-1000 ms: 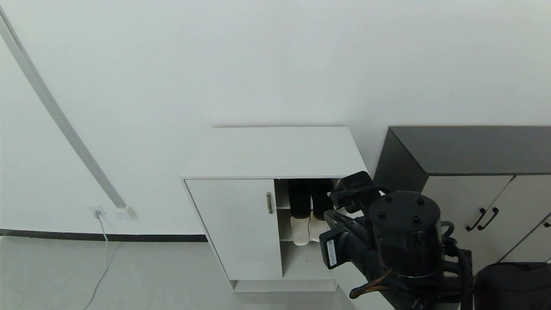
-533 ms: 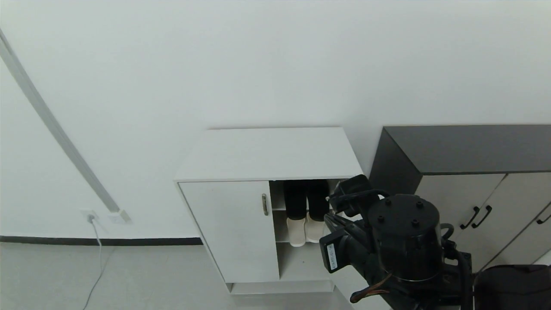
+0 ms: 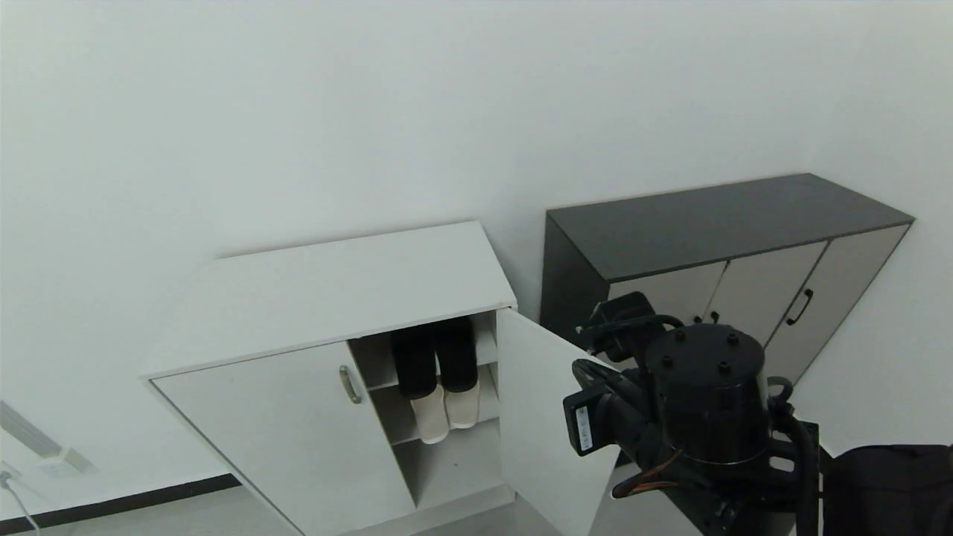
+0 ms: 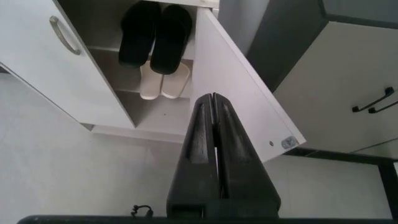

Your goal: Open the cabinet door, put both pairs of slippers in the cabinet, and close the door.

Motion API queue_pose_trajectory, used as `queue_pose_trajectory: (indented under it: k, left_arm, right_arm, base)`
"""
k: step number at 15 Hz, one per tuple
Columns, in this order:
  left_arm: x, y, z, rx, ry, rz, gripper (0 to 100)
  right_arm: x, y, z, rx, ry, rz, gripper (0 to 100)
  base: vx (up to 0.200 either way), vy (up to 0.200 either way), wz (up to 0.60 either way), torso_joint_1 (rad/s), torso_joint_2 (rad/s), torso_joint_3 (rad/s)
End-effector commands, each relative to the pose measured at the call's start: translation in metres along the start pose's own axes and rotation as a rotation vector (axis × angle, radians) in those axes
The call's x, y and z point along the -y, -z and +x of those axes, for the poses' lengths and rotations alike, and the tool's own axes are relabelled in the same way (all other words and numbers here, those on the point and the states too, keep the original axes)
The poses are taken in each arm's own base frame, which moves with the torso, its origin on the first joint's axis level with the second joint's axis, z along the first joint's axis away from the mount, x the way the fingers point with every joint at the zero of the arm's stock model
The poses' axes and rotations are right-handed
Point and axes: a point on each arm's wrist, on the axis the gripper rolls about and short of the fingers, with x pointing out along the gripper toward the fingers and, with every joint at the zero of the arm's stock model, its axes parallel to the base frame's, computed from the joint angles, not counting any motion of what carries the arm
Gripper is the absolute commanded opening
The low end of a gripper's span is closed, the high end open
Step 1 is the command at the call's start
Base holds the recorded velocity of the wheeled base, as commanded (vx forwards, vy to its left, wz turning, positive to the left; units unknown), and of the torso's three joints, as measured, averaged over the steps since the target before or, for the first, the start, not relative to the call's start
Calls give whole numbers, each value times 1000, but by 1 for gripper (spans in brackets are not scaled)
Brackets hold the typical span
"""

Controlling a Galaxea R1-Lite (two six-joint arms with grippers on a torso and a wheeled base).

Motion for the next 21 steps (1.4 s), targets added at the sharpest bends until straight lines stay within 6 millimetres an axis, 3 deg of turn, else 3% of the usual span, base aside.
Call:
queue_pose_trajectory:
  k: [1,7,13,15,18,21]
  left_arm:
    - [0,0,0,0,0,-1,0]
    - [0,0,0,-1,0,1,0]
    - [0,0,0,2,0,-1,0]
    - [0,0,0,-1,0,-1,0]
    - [0,0,0,0,2,1,0]
    - [0,0,0,0,2,1,0]
  right_arm:
    - [0,0,1,0,2,0,0]
    - [1,-1,2,1,7,1,0]
    - [4,-1,4,0,17,-1,0]
    - [10,-1,8,-1,36,2,0]
    - [27,-12,26,19,98,20,0]
    - [57,-32,52,52,117,63,0]
  base:
    - [0,0,0,0,0,0]
    - [0,0,0,0,0,0]
    - [-200,0,0,0,5,2]
    - [0,0,0,0,0,0]
    - [0,0,0,0,0,0]
    - [0,0,0,0,0,0]
